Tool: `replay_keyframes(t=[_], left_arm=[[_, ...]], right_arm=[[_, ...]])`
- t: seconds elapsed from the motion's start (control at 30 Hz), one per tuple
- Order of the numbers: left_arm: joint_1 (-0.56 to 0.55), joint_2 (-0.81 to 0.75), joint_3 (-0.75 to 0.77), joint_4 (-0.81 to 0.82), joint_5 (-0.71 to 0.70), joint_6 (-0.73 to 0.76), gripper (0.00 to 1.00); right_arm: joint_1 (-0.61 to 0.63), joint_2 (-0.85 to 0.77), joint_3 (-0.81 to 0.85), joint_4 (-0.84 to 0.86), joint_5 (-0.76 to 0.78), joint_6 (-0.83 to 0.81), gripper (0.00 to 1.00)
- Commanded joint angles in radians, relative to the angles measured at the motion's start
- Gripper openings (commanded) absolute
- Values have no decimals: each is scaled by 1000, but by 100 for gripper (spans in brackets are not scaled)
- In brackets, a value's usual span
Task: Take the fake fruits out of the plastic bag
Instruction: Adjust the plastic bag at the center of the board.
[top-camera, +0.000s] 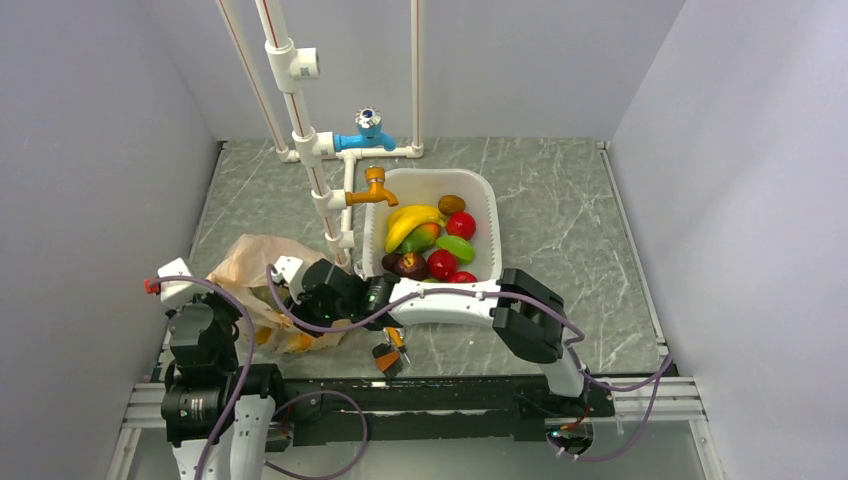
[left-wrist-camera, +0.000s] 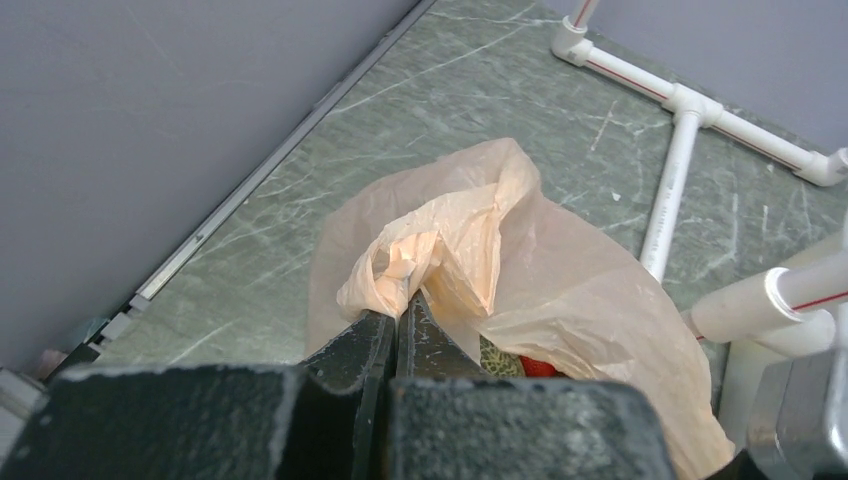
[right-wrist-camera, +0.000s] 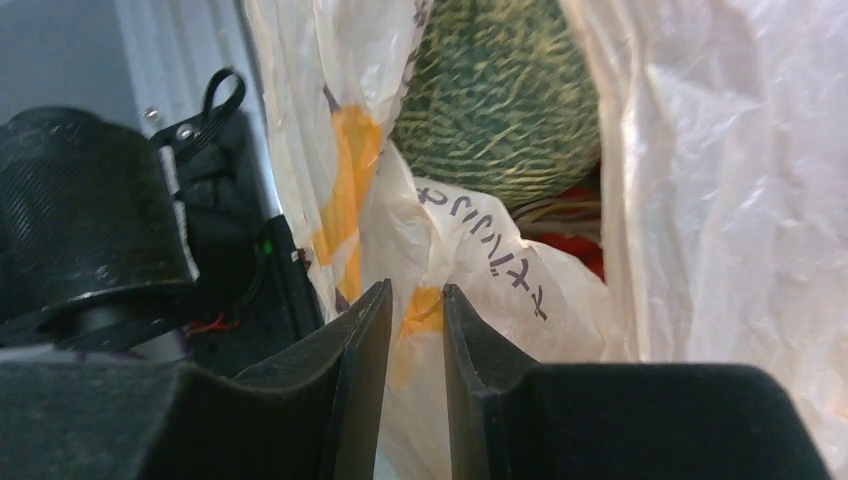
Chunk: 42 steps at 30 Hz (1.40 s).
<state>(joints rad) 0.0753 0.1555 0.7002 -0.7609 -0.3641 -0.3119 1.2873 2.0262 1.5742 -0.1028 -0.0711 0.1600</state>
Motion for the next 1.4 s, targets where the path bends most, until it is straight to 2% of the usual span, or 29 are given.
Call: replay_keyframes(t=[0.0, 0.13, 0.23, 0.43, 0.6, 0.9, 1.07, 1.2, 1.27, 1.37], left_arm=[[6, -6, -6, 8, -114, -28, 0], [6, 0, -7, -7, -159, -44, 0], [6, -3, -3, -11, -163, -46, 0], [5, -4, 4, -41, -224, -75, 0], [5, 19, -11, -33, -240, -71, 0], [5, 56, -21, -16, -212, -55, 0], [5, 48, -23, -6, -191, -44, 0], [5, 42, -22, -7, -185, -44, 0], [6, 42, -22, -6, -182, -44, 0], [5, 45, -20, -10, -181, -45, 0]], right_arm=[[6, 8, -52, 111, -165, 110, 29], [6, 35, -94, 213, -288, 198, 29], [6, 34, -96, 213, -309, 206, 31], [8, 55, -98, 205, -332, 193, 43], [-10, 123, -136, 296, -384, 297, 44], [-17, 14, -118, 172, -253, 212, 47], [-17, -99, -129, 170, -236, 190, 56], [-17, -115, -94, 185, -232, 173, 62], [-21, -84, -41, 176, -224, 174, 60], [-25, -11, 48, 164, -230, 182, 52]])
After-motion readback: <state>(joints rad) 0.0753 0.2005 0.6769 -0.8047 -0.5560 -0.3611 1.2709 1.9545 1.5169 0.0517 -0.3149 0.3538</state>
